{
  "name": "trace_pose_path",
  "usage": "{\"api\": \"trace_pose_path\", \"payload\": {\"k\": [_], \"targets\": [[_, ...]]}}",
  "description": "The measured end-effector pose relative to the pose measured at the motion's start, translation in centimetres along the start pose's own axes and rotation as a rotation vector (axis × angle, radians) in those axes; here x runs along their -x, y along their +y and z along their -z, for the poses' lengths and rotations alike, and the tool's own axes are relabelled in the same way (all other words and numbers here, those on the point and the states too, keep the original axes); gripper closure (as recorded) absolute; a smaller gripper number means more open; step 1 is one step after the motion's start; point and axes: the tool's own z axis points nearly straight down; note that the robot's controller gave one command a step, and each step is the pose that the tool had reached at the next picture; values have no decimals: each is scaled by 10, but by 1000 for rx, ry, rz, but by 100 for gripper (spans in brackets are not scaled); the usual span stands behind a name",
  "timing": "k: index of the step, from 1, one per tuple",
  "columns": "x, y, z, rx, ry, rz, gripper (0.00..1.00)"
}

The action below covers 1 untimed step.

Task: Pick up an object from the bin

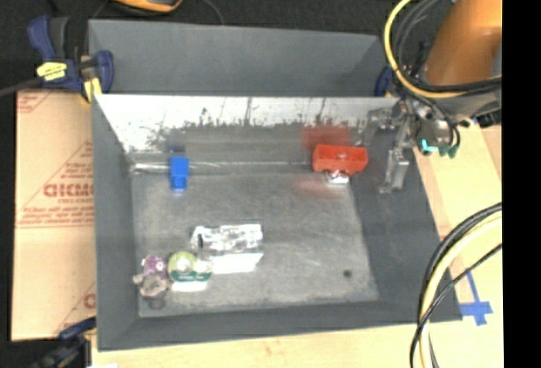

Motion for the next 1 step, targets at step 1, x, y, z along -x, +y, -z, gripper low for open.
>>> {"api": "trace_pose_path", "payload": {"k": [1], "targets": [[-28, 84, -23, 4, -3, 70, 0]]}}
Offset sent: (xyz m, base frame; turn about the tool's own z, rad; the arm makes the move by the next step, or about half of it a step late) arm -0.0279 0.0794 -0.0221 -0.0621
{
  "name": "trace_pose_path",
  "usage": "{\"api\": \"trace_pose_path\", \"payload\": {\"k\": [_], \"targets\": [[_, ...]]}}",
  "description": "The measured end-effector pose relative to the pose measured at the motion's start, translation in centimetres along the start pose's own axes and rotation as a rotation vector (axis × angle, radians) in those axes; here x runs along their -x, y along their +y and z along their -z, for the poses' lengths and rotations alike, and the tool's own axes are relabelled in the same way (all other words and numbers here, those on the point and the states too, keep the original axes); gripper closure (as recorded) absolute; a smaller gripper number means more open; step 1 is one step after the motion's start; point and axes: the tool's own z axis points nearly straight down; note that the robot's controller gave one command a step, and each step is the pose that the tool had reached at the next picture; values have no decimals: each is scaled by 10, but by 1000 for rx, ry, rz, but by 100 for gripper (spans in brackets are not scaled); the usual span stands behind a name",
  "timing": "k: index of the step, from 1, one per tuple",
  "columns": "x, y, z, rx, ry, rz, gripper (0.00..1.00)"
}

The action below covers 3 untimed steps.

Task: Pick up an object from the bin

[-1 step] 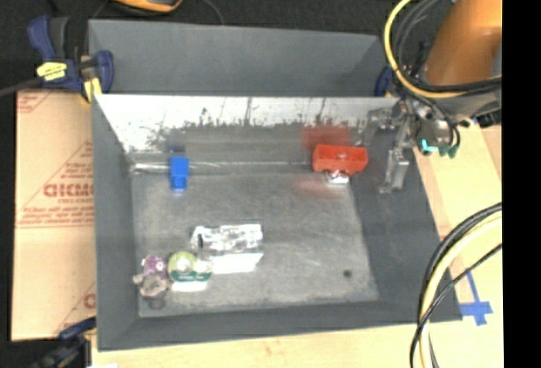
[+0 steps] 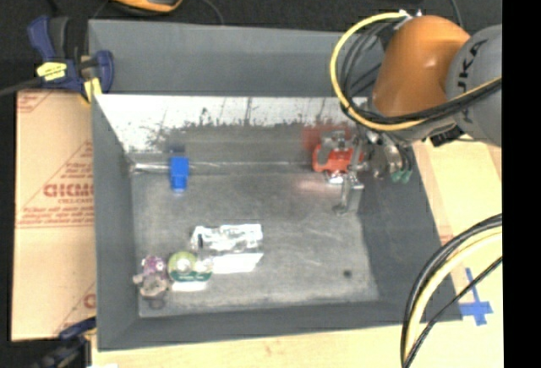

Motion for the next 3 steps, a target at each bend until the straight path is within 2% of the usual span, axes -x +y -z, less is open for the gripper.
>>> {"api": "trace_pose_path", "payload": {"k": [1, 2, 3], "targets": [[18, -85, -59, -6, -4, 123, 0], [12, -89, -52, -6, -2, 235, 0], [16, -89, -43, -7, -6, 369, 0]]}}
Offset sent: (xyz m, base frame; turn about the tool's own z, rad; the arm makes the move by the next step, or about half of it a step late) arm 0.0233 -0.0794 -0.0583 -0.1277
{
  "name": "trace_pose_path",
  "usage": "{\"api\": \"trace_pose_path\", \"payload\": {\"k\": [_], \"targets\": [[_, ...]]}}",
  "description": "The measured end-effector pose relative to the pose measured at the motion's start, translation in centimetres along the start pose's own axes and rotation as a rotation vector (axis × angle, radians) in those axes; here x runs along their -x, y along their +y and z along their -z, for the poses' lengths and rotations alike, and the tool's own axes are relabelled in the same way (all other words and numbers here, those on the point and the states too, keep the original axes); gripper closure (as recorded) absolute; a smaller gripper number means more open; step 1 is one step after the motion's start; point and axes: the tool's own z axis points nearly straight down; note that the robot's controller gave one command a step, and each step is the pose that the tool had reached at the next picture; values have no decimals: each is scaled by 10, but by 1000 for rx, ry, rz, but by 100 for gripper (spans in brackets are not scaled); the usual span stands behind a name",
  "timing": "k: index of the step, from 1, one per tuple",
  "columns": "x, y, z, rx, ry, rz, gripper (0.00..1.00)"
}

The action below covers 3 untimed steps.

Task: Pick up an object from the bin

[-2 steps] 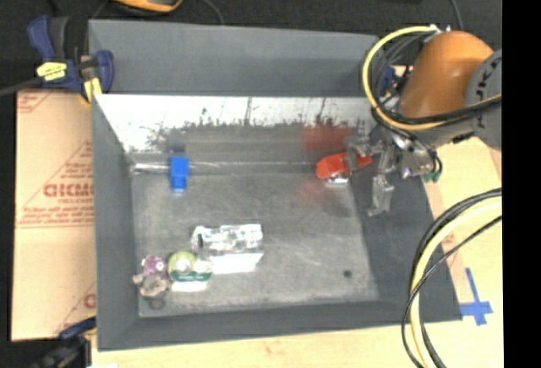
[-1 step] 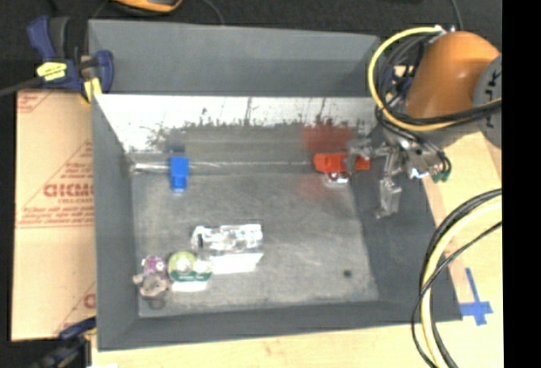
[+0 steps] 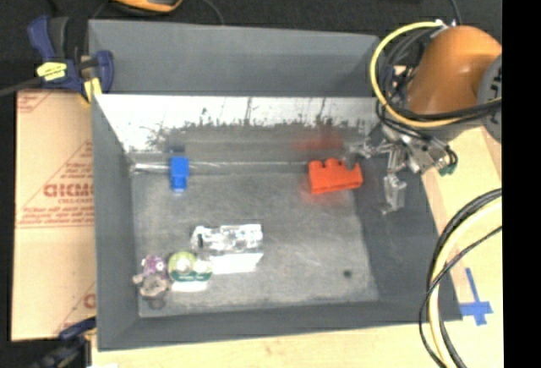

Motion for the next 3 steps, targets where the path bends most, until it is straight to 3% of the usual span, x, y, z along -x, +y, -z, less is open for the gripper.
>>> {"api": "trace_pose_path", "payload": {"k": [1, 2, 3], "targets": [[28, 17, -60, 3, -2, 8, 0], [28, 15, -55, -1, -6, 6, 100], [9, 45, -45, 1, 1, 504, 100]]}}
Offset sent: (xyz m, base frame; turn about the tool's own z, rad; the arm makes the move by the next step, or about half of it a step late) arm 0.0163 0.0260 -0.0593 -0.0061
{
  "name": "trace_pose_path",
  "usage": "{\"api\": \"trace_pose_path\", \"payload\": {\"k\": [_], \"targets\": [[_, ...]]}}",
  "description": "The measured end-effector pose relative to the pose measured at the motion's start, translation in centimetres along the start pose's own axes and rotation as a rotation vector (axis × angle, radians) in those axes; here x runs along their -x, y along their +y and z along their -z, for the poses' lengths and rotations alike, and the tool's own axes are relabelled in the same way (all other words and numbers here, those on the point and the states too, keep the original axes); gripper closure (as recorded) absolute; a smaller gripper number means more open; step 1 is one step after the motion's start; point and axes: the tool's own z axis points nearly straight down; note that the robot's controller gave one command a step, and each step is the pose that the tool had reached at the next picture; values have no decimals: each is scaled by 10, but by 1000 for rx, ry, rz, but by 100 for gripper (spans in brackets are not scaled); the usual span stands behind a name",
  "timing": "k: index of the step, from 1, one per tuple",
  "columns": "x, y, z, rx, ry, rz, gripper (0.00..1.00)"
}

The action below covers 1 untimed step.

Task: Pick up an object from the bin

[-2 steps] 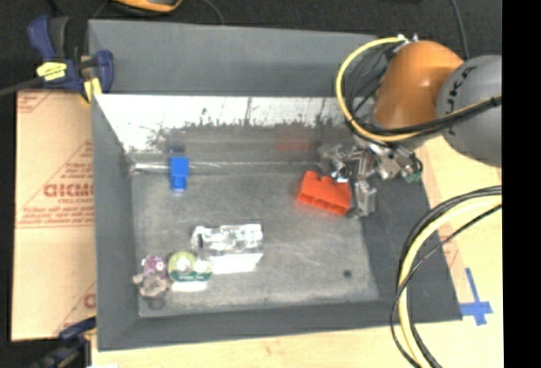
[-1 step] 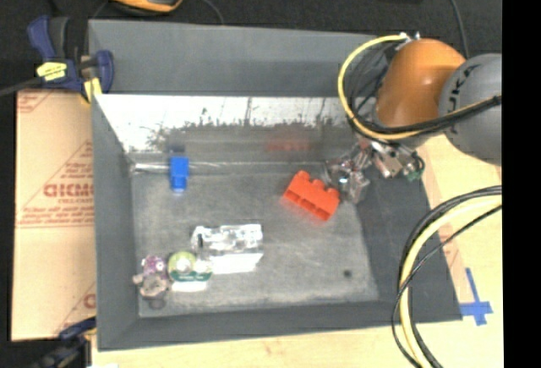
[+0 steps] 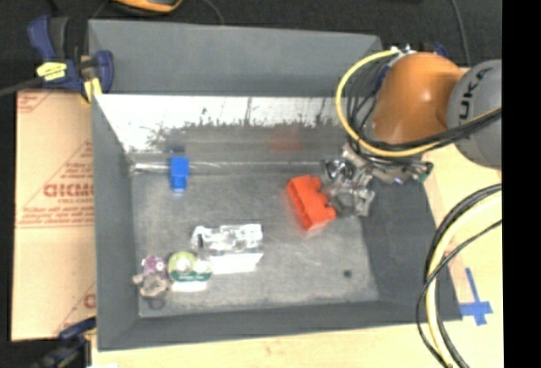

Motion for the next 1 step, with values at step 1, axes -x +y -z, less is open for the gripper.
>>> {"api": "trace_pose_path", "payload": {"k": [1], "targets": [[36, 41, 55, 2, -4, -332, 100]]}}
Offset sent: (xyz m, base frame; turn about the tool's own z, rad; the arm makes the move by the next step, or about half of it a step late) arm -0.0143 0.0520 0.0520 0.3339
